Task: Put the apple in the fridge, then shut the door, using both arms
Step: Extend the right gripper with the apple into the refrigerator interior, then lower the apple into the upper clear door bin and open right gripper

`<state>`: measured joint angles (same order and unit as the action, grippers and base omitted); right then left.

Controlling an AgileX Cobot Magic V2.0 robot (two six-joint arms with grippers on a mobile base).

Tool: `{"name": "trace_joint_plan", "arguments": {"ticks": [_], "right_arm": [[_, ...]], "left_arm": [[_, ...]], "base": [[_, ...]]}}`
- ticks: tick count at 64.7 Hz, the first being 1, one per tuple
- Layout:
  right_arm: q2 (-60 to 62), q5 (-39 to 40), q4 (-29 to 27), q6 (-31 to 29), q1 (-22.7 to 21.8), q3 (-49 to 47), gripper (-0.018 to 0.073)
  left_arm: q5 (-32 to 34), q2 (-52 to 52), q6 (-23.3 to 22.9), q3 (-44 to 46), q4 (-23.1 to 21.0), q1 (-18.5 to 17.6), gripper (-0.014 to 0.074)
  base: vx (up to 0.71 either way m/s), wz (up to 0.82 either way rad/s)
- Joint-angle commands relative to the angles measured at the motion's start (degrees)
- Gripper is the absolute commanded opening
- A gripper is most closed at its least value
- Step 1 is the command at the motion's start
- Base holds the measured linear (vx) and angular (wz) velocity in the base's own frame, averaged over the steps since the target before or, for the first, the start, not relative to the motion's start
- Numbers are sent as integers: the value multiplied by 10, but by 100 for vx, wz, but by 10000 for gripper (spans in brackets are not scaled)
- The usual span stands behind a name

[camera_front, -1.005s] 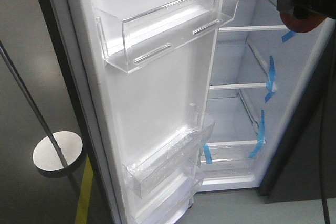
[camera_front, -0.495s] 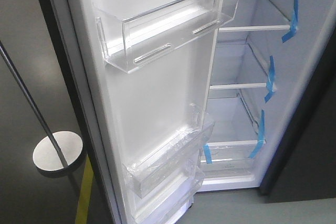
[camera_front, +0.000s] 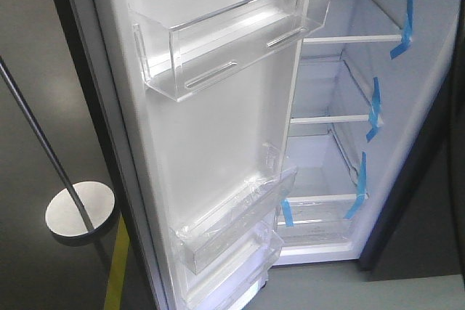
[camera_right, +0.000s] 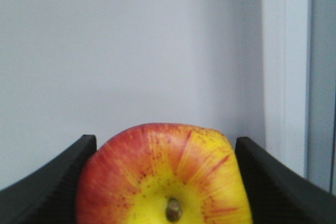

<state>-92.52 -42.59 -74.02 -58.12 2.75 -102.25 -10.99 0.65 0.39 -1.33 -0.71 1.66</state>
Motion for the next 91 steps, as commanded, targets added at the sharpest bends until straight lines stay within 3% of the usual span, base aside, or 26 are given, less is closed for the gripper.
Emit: {"name": "trace_joint_plan", "arguments": {"ticks": [1, 16, 35, 44, 66, 91], "right_arm": [[-5, -8, -70, -28, 1, -18, 172], [-38, -23, -108, -67, 3, -18, 176], [-44, -10, -83, -82, 31, -18, 203], [-44, -9, -67, -76, 33, -18, 274], [-44, 1, -61, -62, 35, -18, 578], [-40, 15, -62, -63, 35, -18, 590]], "left_arm": [[39, 9, 0, 10, -6, -5, -6], [39, 9, 0, 10, -6, -5, -6], [39, 9, 0, 10, -6, -5, -6], [39, 9, 0, 10, -6, -5, -6], [39, 9, 0, 10, -6, -5, -6], [39, 9, 0, 10, -6, -5, -6]], "base": [[0, 0], [0, 0], [0, 0], [0, 0], [0, 0], [0, 0]]}}
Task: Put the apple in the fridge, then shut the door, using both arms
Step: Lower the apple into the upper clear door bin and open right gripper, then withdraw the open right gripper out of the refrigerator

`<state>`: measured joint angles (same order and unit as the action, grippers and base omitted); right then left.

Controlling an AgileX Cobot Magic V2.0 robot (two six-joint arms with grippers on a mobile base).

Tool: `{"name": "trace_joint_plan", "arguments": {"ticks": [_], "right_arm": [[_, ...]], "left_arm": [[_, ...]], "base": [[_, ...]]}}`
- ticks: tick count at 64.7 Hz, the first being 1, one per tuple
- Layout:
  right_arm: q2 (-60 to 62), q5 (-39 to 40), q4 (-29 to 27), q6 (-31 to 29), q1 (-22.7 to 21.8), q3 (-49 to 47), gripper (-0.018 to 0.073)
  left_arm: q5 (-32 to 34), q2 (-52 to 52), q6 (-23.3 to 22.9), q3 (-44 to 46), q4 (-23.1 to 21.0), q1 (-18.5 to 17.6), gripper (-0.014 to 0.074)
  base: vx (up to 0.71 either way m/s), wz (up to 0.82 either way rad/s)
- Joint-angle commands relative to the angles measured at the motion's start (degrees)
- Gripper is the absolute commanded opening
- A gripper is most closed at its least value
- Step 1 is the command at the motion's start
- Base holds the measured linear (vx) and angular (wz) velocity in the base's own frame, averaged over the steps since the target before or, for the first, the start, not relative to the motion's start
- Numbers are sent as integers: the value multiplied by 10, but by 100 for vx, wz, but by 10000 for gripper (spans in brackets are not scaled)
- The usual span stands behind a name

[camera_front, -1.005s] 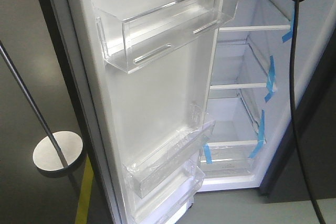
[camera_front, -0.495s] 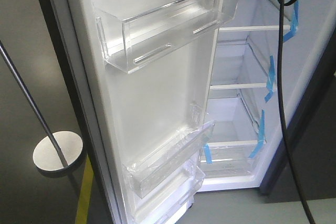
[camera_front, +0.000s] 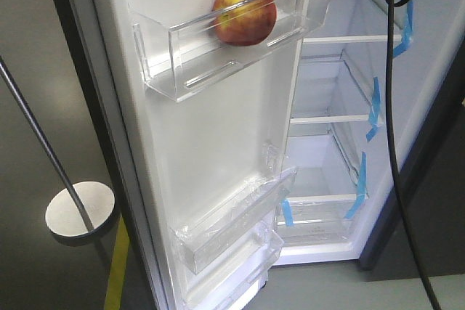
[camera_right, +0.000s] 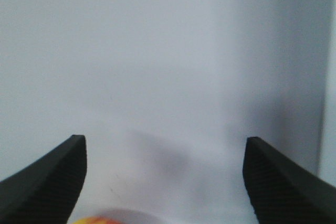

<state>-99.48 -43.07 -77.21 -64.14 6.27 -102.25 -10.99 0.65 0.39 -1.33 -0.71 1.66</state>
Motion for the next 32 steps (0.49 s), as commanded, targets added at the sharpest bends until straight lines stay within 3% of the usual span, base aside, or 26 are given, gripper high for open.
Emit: {"name": "trace_joint_plan", "arguments": {"ticks": [1, 17, 22, 32], "right_arm": [[31, 21, -33, -3, 0, -18, 590], [73, 32, -47, -3, -1, -18, 526], [95, 32, -42, -3, -1, -18, 449], [135, 18, -17, 12, -1, -18, 188]], "left_arm": [[39, 9, 0, 10, -6, -5, -6], [39, 9, 0, 10, -6, -5, -6], [39, 9, 0, 10, -6, -5, -6], [56, 9, 0, 10, -6, -5, -6]], "base": [[0, 0], [0, 0], [0, 0], [0, 0]]}}
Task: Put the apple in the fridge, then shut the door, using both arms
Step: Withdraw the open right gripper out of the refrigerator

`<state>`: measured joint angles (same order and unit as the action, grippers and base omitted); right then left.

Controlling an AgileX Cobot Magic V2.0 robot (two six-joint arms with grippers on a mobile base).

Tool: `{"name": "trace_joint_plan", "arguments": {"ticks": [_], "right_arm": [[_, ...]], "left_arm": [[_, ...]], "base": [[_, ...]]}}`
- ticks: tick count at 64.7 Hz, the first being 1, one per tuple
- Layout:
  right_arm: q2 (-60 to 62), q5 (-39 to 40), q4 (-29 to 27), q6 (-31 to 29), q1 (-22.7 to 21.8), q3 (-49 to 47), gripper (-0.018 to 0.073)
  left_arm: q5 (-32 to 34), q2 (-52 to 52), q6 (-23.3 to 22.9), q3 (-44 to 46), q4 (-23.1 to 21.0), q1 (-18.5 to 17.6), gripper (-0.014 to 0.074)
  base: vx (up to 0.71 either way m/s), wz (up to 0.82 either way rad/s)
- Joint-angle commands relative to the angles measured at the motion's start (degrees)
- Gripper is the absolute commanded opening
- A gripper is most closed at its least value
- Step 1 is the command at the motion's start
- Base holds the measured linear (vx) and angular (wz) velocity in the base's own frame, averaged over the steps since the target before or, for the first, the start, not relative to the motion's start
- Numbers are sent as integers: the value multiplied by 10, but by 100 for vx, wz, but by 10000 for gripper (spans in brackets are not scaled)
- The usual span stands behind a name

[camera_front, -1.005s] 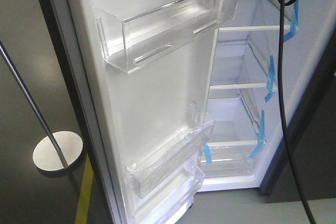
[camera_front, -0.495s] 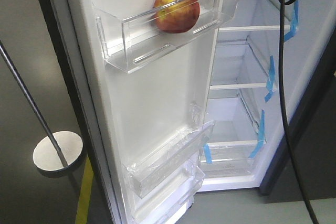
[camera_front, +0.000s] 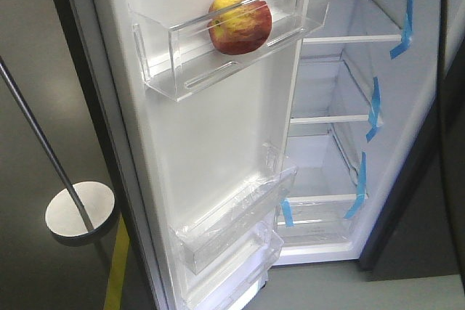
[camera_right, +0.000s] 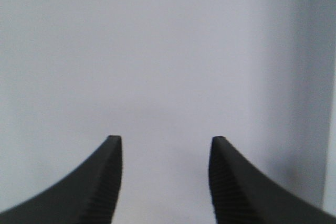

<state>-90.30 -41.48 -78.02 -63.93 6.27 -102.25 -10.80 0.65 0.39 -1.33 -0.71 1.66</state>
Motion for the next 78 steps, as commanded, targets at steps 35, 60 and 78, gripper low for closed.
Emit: {"name": "trace_joint_plan", "arguments": {"ticks": [35, 60, 78], "right_arm": [[166, -10, 182, 128, -1, 119, -6], [312, 69, 188, 101, -1, 402, -6], [432, 89, 188, 114, -1, 560, -6]], "left_arm": [[165, 9, -113, 13, -86, -5, -6], [219, 9, -179, 14, -145, -5, -6], [266, 9, -287, 14, -189, -5, -6]], "base": [[0, 0], [0, 0], [0, 0]]}}
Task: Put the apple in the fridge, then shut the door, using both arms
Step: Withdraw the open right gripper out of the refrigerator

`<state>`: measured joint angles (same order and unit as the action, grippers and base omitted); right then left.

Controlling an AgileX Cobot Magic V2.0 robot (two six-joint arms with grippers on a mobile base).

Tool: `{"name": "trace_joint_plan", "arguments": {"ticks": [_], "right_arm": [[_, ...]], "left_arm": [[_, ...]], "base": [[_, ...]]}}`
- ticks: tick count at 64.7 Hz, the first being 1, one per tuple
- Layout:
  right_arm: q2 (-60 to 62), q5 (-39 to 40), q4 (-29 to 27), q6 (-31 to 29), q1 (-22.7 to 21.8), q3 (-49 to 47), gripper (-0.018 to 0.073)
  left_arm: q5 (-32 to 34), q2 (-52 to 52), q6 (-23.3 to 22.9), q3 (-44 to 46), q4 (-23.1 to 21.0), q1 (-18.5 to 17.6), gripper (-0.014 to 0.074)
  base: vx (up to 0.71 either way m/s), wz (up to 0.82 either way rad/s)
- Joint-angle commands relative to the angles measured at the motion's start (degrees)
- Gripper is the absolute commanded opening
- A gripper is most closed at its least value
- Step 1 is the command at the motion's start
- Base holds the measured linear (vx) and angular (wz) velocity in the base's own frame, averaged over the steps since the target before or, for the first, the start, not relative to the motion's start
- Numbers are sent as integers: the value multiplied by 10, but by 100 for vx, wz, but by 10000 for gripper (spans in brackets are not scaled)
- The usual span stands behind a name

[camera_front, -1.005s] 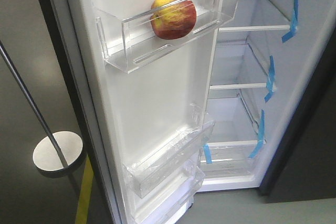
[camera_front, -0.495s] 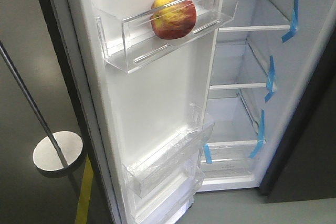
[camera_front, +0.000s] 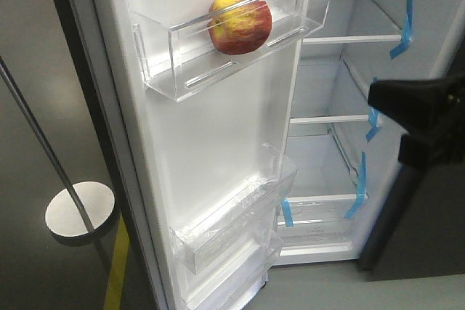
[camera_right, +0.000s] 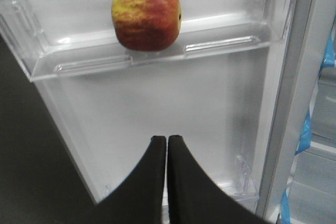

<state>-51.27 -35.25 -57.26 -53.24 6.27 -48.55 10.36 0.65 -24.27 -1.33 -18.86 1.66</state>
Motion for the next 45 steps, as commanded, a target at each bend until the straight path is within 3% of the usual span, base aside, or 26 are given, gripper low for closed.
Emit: {"name": "trace_joint_plan", "arguments": {"ticks": [1, 14, 27, 36, 45], "right_arm": [[48, 27, -19, 10, -1, 30, -6], [143, 19, -19, 31, -1, 105, -6], [203, 5, -19, 52, -1, 149, -6], [212, -23, -18, 54, -1, 155, -6], [212, -36, -17, 54, -1, 155, -6]], "left_arm": [[56, 9, -46, 14, -7, -5, -6], [91, 9, -142, 14, -7, -5, -6], [105, 9, -363, 18, 1, -5, -6], [104, 8, -455, 60, 76, -5, -6], [103, -15, -475, 135, 164, -5, -6]], "base": [[0, 0], [0, 0], [0, 0], [0, 0], [0, 0]]}}
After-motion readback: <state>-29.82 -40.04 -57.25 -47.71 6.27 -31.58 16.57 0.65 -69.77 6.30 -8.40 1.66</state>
